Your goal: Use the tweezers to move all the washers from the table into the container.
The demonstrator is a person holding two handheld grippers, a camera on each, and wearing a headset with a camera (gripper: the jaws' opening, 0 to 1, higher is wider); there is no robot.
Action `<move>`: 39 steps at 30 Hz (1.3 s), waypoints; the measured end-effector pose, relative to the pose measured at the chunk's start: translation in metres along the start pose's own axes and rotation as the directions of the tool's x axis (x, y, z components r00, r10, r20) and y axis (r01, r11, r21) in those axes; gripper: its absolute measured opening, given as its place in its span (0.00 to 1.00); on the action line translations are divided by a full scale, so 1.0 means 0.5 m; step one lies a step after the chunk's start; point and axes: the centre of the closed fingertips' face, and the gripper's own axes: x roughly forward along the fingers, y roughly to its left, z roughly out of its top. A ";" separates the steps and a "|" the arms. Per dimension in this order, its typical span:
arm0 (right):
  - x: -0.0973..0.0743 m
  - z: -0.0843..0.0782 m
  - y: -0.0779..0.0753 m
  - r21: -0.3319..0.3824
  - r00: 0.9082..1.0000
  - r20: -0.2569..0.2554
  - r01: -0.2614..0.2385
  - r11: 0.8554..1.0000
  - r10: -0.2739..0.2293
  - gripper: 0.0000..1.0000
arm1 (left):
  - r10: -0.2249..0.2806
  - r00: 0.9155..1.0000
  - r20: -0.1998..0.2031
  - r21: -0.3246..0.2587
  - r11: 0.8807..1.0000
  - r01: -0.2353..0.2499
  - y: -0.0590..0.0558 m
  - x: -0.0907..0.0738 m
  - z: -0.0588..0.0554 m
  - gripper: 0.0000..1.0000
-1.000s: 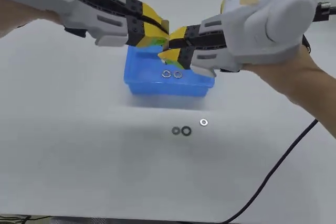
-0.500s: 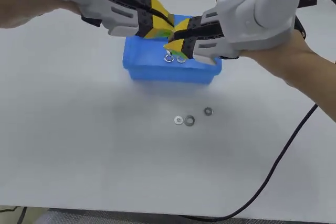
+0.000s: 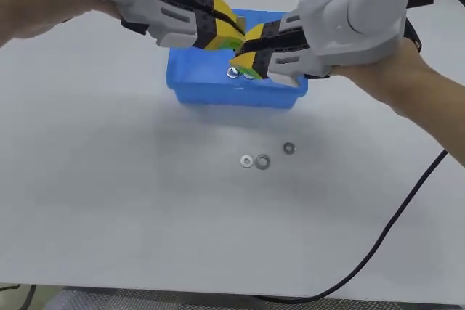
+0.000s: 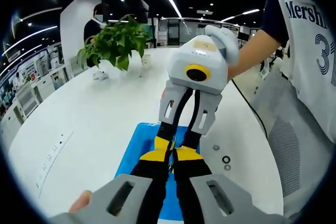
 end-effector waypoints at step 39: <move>-0.148 0.100 0.166 -0.122 0.996 0.083 0.026 0.992 -0.016 0.10 | -0.007 1.000 0.004 0.147 0.989 0.007 -0.199 -0.072 0.117 0.07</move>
